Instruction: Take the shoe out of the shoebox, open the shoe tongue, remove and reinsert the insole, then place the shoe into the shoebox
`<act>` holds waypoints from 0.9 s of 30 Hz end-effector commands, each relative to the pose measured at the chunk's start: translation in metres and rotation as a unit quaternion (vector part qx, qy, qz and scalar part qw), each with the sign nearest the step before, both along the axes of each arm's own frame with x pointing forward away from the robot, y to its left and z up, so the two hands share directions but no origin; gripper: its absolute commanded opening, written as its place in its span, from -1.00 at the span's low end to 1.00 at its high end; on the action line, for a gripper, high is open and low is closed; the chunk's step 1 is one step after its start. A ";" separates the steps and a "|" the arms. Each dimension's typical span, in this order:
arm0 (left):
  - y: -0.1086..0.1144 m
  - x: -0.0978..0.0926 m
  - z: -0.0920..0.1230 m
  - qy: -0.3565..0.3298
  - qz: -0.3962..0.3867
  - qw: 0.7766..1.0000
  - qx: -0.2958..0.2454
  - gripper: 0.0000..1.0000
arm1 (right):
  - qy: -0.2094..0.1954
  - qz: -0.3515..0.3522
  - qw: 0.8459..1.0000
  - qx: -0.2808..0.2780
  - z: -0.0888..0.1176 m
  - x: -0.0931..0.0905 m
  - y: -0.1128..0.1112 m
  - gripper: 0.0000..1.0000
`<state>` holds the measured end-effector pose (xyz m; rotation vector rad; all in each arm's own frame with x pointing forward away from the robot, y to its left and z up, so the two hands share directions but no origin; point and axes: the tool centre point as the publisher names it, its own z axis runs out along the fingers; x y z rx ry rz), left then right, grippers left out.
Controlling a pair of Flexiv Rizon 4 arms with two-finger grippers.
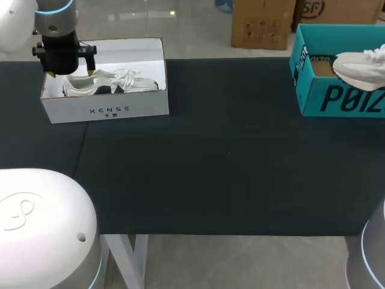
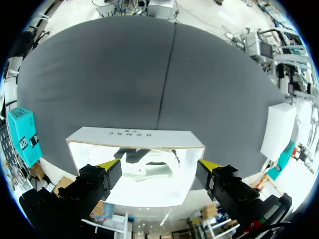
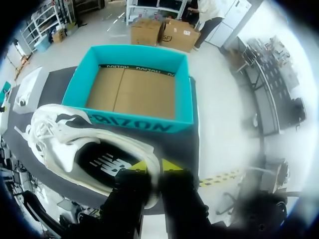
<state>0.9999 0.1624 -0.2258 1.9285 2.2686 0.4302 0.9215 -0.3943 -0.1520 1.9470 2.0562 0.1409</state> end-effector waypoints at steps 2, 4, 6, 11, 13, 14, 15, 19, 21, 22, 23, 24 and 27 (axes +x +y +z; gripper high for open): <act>0.000 0.000 0.000 0.000 0.000 1.000 0.001 1.00 | -0.161 0.025 0.987 0.005 -0.001 -0.006 0.000 -1.00; 0.000 0.000 0.000 0.000 0.000 1.000 0.001 1.00 | -0.161 0.025 0.987 0.005 -0.001 -0.006 0.000 -1.00; 0.000 0.000 0.000 0.000 0.000 1.000 0.001 1.00 | -0.162 0.026 0.986 -0.002 0.000 -0.011 0.005 -1.00; 0.000 0.000 0.000 0.000 0.000 1.000 0.001 1.00 | -0.163 0.041 0.985 -0.029 -0.001 -0.047 0.042 -1.00; 0.000 0.000 0.000 0.000 0.000 1.000 0.001 1.00 | -0.163 0.045 0.985 -0.037 0.000 -0.059 0.054 -1.00; 0.000 0.000 0.000 0.000 0.000 1.000 0.001 1.00 | -0.166 0.046 0.984 -0.038 0.001 -0.063 0.058 -1.00; 0.000 0.000 0.000 0.000 0.000 1.000 0.001 1.00 | -0.168 0.047 0.984 -0.037 0.003 -0.071 0.065 -1.00; 0.000 0.000 0.000 0.000 0.000 1.000 0.001 1.00 | -0.184 0.053 0.980 -0.048 0.009 -0.097 0.089 -1.00; 0.000 0.000 0.000 0.000 0.000 1.000 0.001 1.00 | -0.191 0.060 0.978 -0.056 0.012 -0.112 0.104 -1.00; 0.000 0.000 0.000 0.000 0.000 1.000 0.001 1.00 | -0.195 0.062 0.977 -0.060 0.012 -0.118 0.111 -1.00; 0.000 0.000 0.000 0.000 0.000 1.000 0.001 1.00 | -0.198 0.061 0.976 -0.059 0.011 -0.125 0.118 -1.00; 0.000 0.000 0.000 0.000 0.000 1.000 0.001 1.00 | -0.199 0.062 0.976 -0.061 0.010 -0.130 0.124 -1.00; 0.000 0.000 0.000 0.000 0.000 1.000 0.001 1.00 | -0.203 0.070 0.975 -0.057 0.003 -0.145 0.149 -1.00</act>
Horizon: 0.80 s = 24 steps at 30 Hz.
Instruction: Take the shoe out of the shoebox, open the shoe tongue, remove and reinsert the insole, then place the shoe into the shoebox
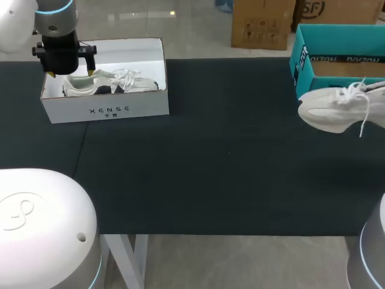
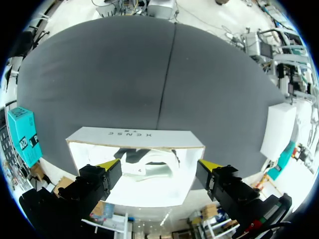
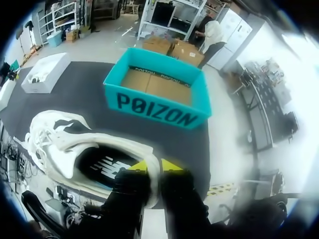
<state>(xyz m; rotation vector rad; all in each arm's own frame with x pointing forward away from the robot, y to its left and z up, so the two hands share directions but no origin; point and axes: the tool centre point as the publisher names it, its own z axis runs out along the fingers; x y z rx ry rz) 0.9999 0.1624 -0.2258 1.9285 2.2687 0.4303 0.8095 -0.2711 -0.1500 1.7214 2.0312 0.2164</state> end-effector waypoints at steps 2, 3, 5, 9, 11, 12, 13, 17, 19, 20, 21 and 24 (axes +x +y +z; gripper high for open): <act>0.000 0.000 0.000 0.000 0.000 1.000 0.001 1.00 | -0.126 0.030 0.991 -0.012 -0.005 -0.040 0.043 -1.00; 0.000 0.000 0.000 0.000 0.000 1.000 0.001 1.00 | -0.126 0.031 0.991 -0.013 -0.009 -0.043 0.051 -1.00; 0.000 0.000 0.000 0.000 0.000 1.000 0.001 1.00 | -0.122 0.038 0.992 -0.012 -0.018 -0.045 0.065 -1.00; 0.000 0.000 0.000 0.000 0.000 1.000 0.001 1.00 | -0.117 0.034 0.993 0.001 -0.033 -0.042 0.085 -1.00; 0.000 0.000 0.000 0.000 0.000 1.000 0.001 1.00 | -0.115 0.034 0.993 0.004 -0.040 -0.039 0.095 -1.00; 0.000 0.000 0.000 0.000 0.000 1.000 0.001 1.00 | -0.114 0.034 0.993 0.006 -0.043 -0.038 0.100 -1.00; 0.000 0.000 0.000 0.000 0.000 1.000 0.001 1.00 | -0.111 0.037 0.993 0.006 -0.046 -0.037 0.106 -1.00; 0.000 0.000 0.000 0.000 0.000 1.000 0.001 1.00 | -0.094 0.044 0.994 0.013 -0.062 -0.026 0.127 -1.00; 0.000 0.000 0.000 0.000 0.000 1.000 0.001 1.00 | -0.088 0.046 0.995 0.016 -0.070 -0.020 0.137 -1.00; 0.000 0.000 0.000 0.000 0.000 1.000 0.001 1.00 | -0.082 0.048 0.995 0.016 -0.075 -0.016 0.141 -1.00; 0.000 0.000 0.000 0.000 0.000 1.000 0.001 1.00 | -0.075 0.047 0.996 0.020 -0.080 -0.011 0.145 -1.00; 0.000 0.000 0.000 0.000 0.000 1.000 0.001 1.00 | -0.067 0.043 0.997 0.018 -0.091 0.001 0.152 -1.00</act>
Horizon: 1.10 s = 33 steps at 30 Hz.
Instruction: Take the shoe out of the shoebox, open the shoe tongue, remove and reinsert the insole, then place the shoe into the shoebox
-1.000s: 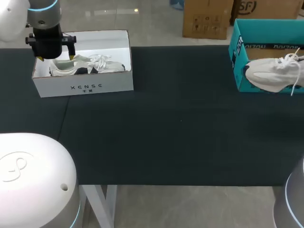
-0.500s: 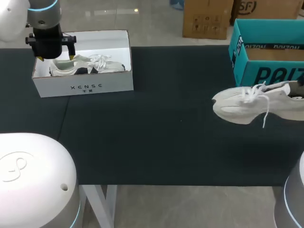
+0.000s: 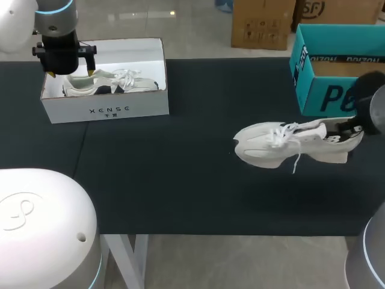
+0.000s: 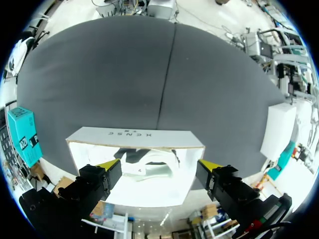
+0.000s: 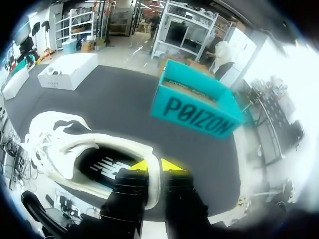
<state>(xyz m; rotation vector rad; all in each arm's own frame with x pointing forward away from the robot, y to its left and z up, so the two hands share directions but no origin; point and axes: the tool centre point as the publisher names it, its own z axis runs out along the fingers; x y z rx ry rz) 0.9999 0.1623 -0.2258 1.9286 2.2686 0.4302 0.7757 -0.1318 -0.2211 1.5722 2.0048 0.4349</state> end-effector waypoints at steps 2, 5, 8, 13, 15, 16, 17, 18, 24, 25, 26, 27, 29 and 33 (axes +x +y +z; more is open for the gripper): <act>0.000 0.000 0.000 0.000 0.000 1.000 0.001 1.00 | 0.023 -0.010 1.000 -0.012 -0.028 0.042 0.018 -1.00; 0.000 0.000 0.000 0.000 0.000 1.000 0.001 1.00 | 0.028 -0.016 0.999 -0.017 -0.038 0.053 0.025 -1.00; 0.000 0.000 0.000 0.000 0.000 1.000 0.001 1.00 | 0.023 -0.030 0.999 -0.020 -0.046 0.064 0.032 -1.00; 0.000 0.000 0.000 0.000 0.000 1.000 0.001 1.00 | 0.018 -0.039 0.999 -0.025 -0.055 0.074 0.049 -1.00; 0.000 0.000 0.000 0.000 0.000 1.000 0.001 1.00 | 0.020 -0.039 0.999 -0.023 -0.059 0.075 0.058 -1.00; 0.000 0.000 0.000 0.000 0.000 1.000 0.001 1.00 | 0.023 -0.039 0.999 -0.024 -0.062 0.076 0.062 -1.00; 0.000 0.000 0.000 0.000 0.000 1.000 0.001 1.00 | 0.025 -0.037 0.999 -0.025 -0.065 0.074 0.066 -1.00; 0.000 0.000 0.000 0.000 0.000 1.000 0.001 1.00 | 0.028 -0.036 0.999 -0.026 -0.068 0.074 0.070 -1.00; 0.000 0.000 0.000 0.000 0.000 1.000 0.001 1.00 | 0.043 -0.039 0.998 -0.027 -0.087 0.071 0.077 -1.00; 0.000 0.000 0.000 0.000 0.000 1.000 0.001 1.00 | 0.045 -0.042 0.998 -0.028 -0.089 0.069 0.078 -1.00; 0.000 0.000 0.000 0.000 0.000 1.000 0.001 1.00 | 0.046 -0.044 0.998 -0.028 -0.091 0.068 0.078 -1.00; 0.000 0.000 0.000 0.000 0.000 1.000 0.001 1.00 | 0.046 -0.045 0.998 -0.029 -0.093 0.067 0.077 -1.00; 0.000 0.000 0.000 0.000 0.000 1.000 0.001 1.00 | 0.047 -0.049 0.997 -0.027 -0.098 0.067 0.077 -1.00; 0.000 0.000 0.000 0.000 0.000 1.000 0.001 1.00 | 0.046 -0.053 0.997 -0.010 -0.107 0.066 0.076 -1.00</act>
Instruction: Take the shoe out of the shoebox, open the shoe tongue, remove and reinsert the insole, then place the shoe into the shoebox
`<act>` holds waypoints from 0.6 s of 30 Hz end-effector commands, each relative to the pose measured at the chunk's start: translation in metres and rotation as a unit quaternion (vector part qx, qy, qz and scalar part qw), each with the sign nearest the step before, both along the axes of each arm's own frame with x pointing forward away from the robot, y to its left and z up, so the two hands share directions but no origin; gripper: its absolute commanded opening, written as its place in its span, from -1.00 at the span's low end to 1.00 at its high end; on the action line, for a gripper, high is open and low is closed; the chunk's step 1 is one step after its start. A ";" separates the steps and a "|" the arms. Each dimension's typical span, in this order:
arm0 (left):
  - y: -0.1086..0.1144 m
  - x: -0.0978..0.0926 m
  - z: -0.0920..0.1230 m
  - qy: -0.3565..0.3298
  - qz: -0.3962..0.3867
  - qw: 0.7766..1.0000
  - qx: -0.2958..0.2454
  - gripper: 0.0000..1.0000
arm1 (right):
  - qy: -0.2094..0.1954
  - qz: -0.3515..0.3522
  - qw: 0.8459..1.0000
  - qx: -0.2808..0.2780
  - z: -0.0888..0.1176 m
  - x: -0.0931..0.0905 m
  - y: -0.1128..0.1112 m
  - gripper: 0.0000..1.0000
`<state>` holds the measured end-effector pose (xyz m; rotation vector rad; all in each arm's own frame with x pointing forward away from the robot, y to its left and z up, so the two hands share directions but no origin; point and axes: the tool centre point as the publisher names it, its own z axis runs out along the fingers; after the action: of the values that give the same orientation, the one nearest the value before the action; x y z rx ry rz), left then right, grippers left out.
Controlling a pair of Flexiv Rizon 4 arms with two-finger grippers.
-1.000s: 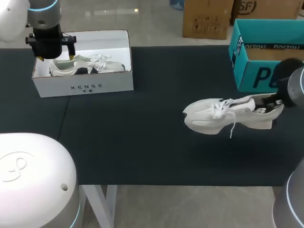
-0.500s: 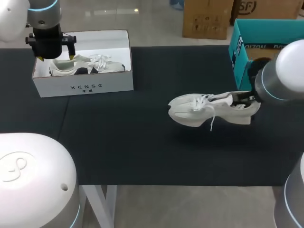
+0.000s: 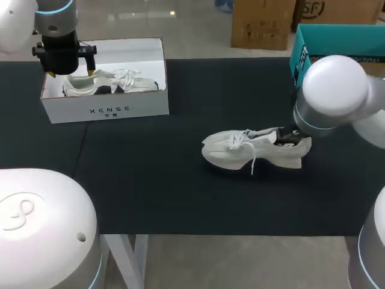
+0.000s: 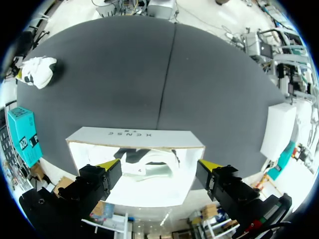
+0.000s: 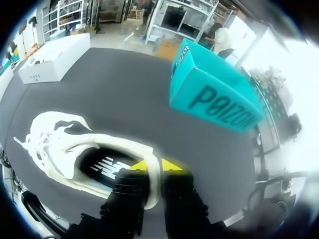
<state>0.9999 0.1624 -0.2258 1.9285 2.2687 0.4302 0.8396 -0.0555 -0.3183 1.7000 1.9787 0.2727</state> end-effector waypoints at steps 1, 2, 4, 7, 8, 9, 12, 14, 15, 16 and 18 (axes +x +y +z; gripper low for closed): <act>0.000 0.000 0.000 0.000 0.000 1.000 0.001 1.00 | -0.006 0.002 1.000 0.016 -0.011 0.002 0.000 -1.00; 0.000 0.000 0.000 0.000 0.000 1.000 0.001 1.00 | -0.006 0.002 1.000 0.017 -0.012 0.002 0.001 -1.00; 0.000 0.000 0.000 0.000 0.000 1.000 0.001 1.00 | -0.007 0.002 1.000 0.018 -0.015 0.001 0.001 -1.00; 0.000 0.000 0.000 0.000 0.000 1.000 0.001 1.00 | -0.003 0.003 1.000 0.019 -0.022 0.003 0.003 -1.00; 0.000 0.000 0.000 0.000 0.000 1.000 0.001 1.00 | -0.002 0.003 1.000 0.019 -0.023 0.003 0.003 -1.00; 0.000 0.000 0.000 0.000 0.000 1.000 0.001 1.00 | 0.000 0.004 1.000 0.018 -0.025 0.003 0.003 -1.00; 0.000 0.000 0.000 0.000 0.000 1.000 0.001 1.00 | 0.005 0.006 1.000 0.015 -0.032 0.002 0.004 -1.00; 0.000 0.000 0.000 0.000 0.000 1.000 0.001 1.00 | 0.008 0.006 1.000 0.013 -0.035 0.002 0.005 -1.00; 0.000 0.000 0.000 0.000 0.000 1.000 0.001 1.00 | 0.010 0.006 1.000 0.012 -0.036 0.001 0.006 -1.00; 0.000 0.000 0.000 0.000 0.000 1.000 0.001 1.00 | 0.011 0.007 1.000 0.011 -0.038 0.001 0.007 -1.00; 0.000 0.000 0.000 0.000 0.000 1.000 0.001 1.00 | 0.012 0.009 1.000 0.011 -0.039 0.000 0.008 -0.58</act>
<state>0.9999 0.1624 -0.2258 1.9286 2.2686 0.4302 0.8371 -0.0508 -0.3541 1.7070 2.0179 0.2855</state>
